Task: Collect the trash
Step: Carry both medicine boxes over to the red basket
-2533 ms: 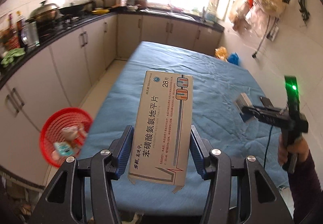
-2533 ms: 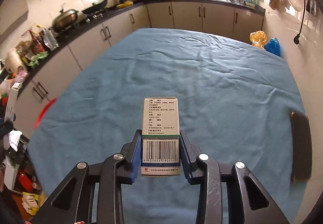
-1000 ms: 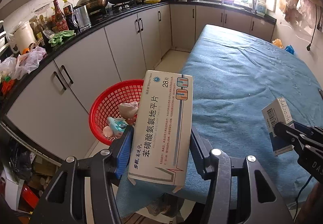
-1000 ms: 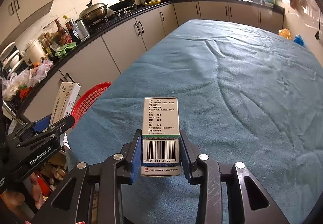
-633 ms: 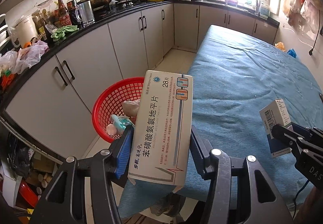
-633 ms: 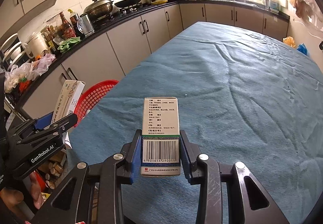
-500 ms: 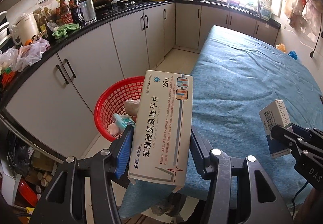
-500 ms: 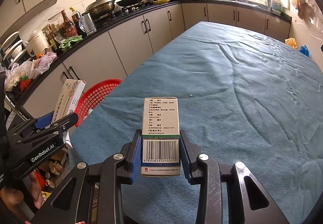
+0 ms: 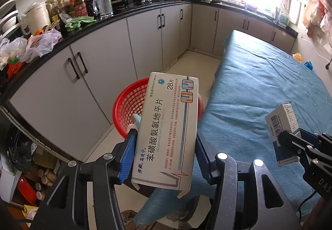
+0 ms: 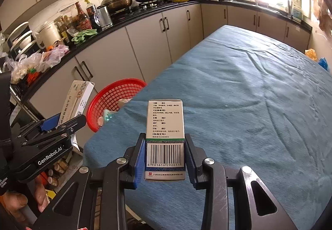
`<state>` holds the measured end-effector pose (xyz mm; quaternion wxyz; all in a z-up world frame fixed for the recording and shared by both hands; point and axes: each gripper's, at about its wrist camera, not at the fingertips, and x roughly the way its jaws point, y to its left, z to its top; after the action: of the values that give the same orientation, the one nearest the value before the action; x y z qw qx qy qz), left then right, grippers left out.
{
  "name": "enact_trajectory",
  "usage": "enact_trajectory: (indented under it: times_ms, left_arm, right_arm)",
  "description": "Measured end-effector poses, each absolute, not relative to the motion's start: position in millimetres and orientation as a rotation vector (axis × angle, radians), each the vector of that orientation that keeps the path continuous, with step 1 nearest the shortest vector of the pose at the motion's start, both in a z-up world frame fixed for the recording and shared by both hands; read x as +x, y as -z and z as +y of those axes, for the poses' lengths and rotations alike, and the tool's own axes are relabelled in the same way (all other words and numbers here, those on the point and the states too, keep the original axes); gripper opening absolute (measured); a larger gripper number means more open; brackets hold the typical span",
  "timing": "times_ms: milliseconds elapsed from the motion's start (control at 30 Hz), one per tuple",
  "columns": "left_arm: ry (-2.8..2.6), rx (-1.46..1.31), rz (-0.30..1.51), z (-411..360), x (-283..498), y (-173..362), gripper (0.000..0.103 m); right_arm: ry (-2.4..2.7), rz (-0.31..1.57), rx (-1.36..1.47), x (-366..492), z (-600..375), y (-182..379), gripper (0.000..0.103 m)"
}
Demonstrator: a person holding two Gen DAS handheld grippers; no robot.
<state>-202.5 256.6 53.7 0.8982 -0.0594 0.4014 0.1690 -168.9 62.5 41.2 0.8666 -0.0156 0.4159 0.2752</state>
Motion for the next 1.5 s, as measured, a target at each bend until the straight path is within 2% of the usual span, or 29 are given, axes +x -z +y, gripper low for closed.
enact_trajectory:
  times_ms: [633, 1500]
  left_arm:
    - [-0.405, -0.173, 0.851, 300, -206, -41, 0.053]
    - [-0.456, -0.212, 0.859, 328, -201, -33, 0.053]
  right_arm:
    - [-0.665, 0.872, -0.095, -170, 119, -43, 0.038]
    - [-0.703, 0.905, -0.083, -155, 142, -35, 0.038]
